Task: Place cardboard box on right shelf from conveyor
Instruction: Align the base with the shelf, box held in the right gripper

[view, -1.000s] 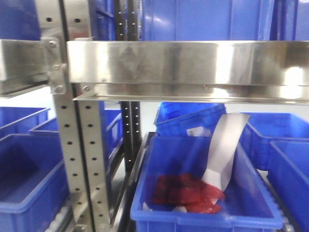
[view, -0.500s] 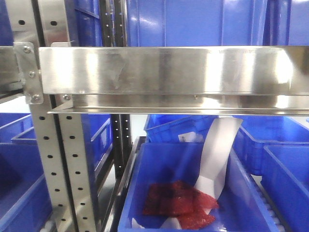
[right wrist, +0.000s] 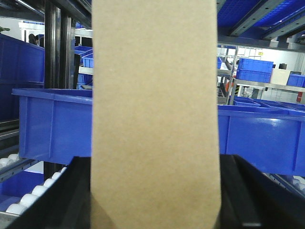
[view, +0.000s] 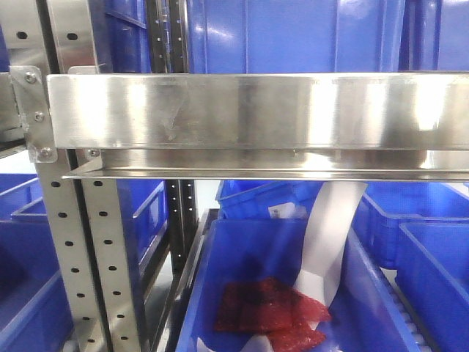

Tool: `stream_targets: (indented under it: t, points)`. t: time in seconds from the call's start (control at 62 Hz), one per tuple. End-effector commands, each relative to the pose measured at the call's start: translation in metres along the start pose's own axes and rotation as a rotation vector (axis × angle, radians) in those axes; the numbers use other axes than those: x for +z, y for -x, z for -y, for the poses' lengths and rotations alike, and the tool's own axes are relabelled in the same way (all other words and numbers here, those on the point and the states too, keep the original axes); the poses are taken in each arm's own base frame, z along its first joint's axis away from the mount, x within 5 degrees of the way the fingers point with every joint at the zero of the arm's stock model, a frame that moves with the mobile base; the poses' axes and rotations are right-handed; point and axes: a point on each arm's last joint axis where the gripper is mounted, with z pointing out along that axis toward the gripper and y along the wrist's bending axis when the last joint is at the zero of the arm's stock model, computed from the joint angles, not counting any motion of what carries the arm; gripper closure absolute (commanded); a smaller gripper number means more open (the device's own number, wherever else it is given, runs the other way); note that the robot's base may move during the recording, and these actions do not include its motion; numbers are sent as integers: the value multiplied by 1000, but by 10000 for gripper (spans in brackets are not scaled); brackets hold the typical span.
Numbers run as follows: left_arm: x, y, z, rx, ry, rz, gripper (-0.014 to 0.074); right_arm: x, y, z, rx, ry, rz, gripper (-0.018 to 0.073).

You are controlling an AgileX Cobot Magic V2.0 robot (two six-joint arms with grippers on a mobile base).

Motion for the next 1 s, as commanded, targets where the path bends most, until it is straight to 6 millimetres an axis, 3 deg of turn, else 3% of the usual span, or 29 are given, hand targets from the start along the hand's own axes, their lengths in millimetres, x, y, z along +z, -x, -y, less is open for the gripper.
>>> stream_targets:
  t: [0.0, 0.177, 0.339, 0.435, 0.597, 0.71, 0.839, 0.984]
  points:
    - [0, 5, 0, -3, 0, 83, 713, 0, 19, 2, -6, -20, 131, 505]
    - [0, 5, 0, -3, 0, 83, 713, -1, 24, 2, 3, -18, 132, 505]
    - [0, 5, 0, -3, 0, 83, 713, 12, 65, 4, -5, -12, 140, 505]
    - [0, 5, 0, -3, 0, 83, 713, 44, 82, 5, -113, -1, 16, 505]
    - [0, 5, 0, -3, 0, 83, 713, 106, 86, 5, -346, 38, -108, 505]
    - [0, 5, 0, -3, 0, 83, 713, 139, 87, -2, -495, 103, -139, 505]
    - [0, 5, 0, -3, 0, 83, 713, 180, 69, -21, -665, 243, -224, 505]
    - [0, 5, 0, -3, 0, 83, 713, 213, 44, -48, -874, 411, -271, 505]
